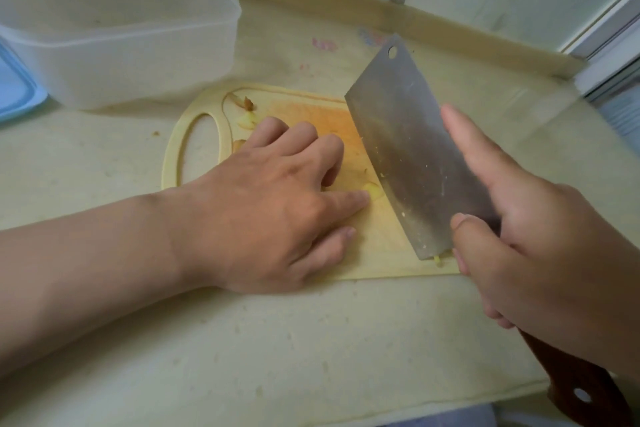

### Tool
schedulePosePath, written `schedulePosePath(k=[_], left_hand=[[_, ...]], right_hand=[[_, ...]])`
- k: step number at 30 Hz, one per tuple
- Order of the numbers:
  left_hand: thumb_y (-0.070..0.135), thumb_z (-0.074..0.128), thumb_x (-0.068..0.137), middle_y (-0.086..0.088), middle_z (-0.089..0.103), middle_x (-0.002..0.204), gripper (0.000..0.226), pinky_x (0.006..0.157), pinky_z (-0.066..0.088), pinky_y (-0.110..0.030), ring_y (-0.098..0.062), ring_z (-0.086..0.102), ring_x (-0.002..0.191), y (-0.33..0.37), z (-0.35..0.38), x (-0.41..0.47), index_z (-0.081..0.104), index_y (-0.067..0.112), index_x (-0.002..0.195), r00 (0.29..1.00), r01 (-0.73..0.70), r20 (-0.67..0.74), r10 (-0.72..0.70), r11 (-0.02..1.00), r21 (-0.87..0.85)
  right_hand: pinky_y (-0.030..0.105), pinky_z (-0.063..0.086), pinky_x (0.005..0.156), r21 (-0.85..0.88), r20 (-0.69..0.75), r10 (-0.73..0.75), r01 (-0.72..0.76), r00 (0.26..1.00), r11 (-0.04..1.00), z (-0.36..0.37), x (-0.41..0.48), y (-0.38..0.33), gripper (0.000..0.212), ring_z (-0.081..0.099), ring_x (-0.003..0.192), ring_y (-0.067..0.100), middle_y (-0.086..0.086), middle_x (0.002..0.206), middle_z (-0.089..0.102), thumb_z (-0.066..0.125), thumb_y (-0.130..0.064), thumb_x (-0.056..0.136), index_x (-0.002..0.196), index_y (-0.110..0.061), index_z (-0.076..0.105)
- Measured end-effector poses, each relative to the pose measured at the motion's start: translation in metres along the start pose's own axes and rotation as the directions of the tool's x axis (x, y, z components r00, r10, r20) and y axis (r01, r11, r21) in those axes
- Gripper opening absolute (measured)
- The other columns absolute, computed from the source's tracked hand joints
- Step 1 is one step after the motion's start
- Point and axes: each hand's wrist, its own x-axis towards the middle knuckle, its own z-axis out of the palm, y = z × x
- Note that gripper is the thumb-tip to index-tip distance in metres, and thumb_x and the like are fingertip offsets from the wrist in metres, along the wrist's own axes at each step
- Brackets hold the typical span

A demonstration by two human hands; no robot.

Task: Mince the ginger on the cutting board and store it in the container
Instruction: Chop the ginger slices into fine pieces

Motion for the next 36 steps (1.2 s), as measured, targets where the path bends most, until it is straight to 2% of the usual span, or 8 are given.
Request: schedulePosePath(k=[5, 11, 15, 19, 24, 28, 33, 36], left_hand=[[0.049, 0.039, 0.094, -0.009, 0.051, 0.094, 0.048, 0.078, 0.039, -0.048, -0.029, 0.046, 0.080, 0.000, 0.000, 0.001, 0.071, 0.022, 0.119, 1.000, -0.007, -0.004, 0.007, 1.000, 0.006], [0.050, 0.036, 0.096, -0.009, 0.051, 0.094, 0.051, 0.079, 0.038, -0.047, -0.029, 0.045, 0.080, 0.000, 0.001, -0.003, 0.067, 0.025, 0.128, 1.000, 0.011, -0.008, -0.011, 0.999, 0.031], [0.050, 0.036, 0.095, -0.009, 0.050, 0.092, 0.051, 0.078, 0.038, -0.046, -0.028, 0.044, 0.079, -0.001, 0.001, -0.001, 0.068, 0.026, 0.126, 1.000, 0.010, -0.016, -0.010, 1.000, 0.021], [0.051, 0.034, 0.095, -0.009, 0.049, 0.090, 0.052, 0.078, 0.039, -0.048, -0.029, 0.045, 0.079, -0.001, 0.002, -0.002, 0.068, 0.028, 0.126, 1.000, 0.014, -0.020, -0.014, 0.999, 0.030], [0.051, 0.034, 0.095, -0.008, 0.049, 0.091, 0.051, 0.078, 0.038, -0.045, -0.028, 0.045, 0.080, -0.001, 0.002, -0.002, 0.068, 0.029, 0.127, 0.999, 0.016, -0.038, -0.015, 1.000, 0.023], [0.050, 0.034, 0.095, -0.009, 0.050, 0.091, 0.051, 0.078, 0.037, -0.045, -0.029, 0.045, 0.079, -0.001, 0.003, -0.003, 0.069, 0.028, 0.125, 0.999, 0.016, -0.049, -0.015, 1.000, 0.020], [0.051, 0.033, 0.095, -0.008, 0.049, 0.091, 0.051, 0.078, 0.037, -0.044, -0.029, 0.046, 0.079, -0.001, 0.003, -0.002, 0.071, 0.027, 0.121, 0.999, 0.011, -0.047, -0.010, 1.000, 0.007], [0.052, 0.032, 0.095, -0.007, 0.048, 0.092, 0.053, 0.077, 0.037, -0.045, -0.028, 0.044, 0.080, -0.001, 0.002, -0.003, 0.067, 0.030, 0.127, 0.999, 0.015, -0.043, -0.015, 1.000, 0.007]], right_hand=[[0.046, 0.062, 0.052, -0.017, 0.100, -0.035, 0.037, 0.994, 0.999, -0.002, 0.034, -0.015, 0.089, 0.066, 0.044, 0.022, 0.009, 0.069, 0.067, 0.042, -0.015, 0.095, 0.149, -0.071, -0.001], [0.052, 0.056, 0.052, 0.085, -0.167, -0.137, 0.152, 0.976, 0.985, 0.018, 0.006, 0.006, 0.092, 0.059, 0.046, 0.033, 0.019, 0.060, 0.062, 0.045, -0.010, 0.097, 0.153, -0.067, 0.001], [0.054, 0.058, 0.052, 0.028, -0.088, -0.110, 0.113, 0.990, 0.993, 0.007, 0.005, 0.002, 0.091, 0.060, 0.045, 0.035, 0.020, 0.063, 0.064, 0.045, -0.012, 0.096, 0.148, -0.074, 0.002], [0.041, 0.060, 0.045, -0.012, 0.102, -0.066, 0.068, 0.993, 0.998, -0.003, 0.038, -0.014, 0.093, 0.064, 0.041, 0.022, 0.006, 0.060, 0.068, 0.043, -0.010, 0.094, 0.151, -0.071, 0.004], [0.044, 0.060, 0.047, 0.003, -0.019, -0.130, 0.130, 0.991, 0.991, 0.006, 0.041, -0.016, 0.092, 0.064, 0.042, 0.024, 0.008, 0.056, 0.065, 0.042, -0.008, 0.094, 0.158, -0.060, 0.002], [0.053, 0.059, 0.053, 0.013, -0.017, -0.088, 0.088, 0.996, 0.996, 0.005, 0.007, -0.004, 0.090, 0.063, 0.050, 0.035, 0.019, 0.064, 0.066, 0.042, -0.012, 0.099, 0.150, -0.072, -0.001], [0.040, 0.060, 0.046, -0.073, 0.118, -0.097, 0.106, 0.988, 0.992, -0.006, 0.029, -0.013, 0.091, 0.063, 0.039, 0.020, 0.003, 0.053, 0.065, 0.043, -0.010, 0.095, 0.155, -0.066, 0.003], [0.041, 0.059, 0.044, -0.062, 0.075, -0.142, 0.147, 0.987, 0.987, -0.001, 0.055, -0.026, 0.094, 0.061, 0.036, 0.018, 0.002, 0.050, 0.062, 0.042, -0.005, 0.091, 0.160, -0.056, 0.005]])
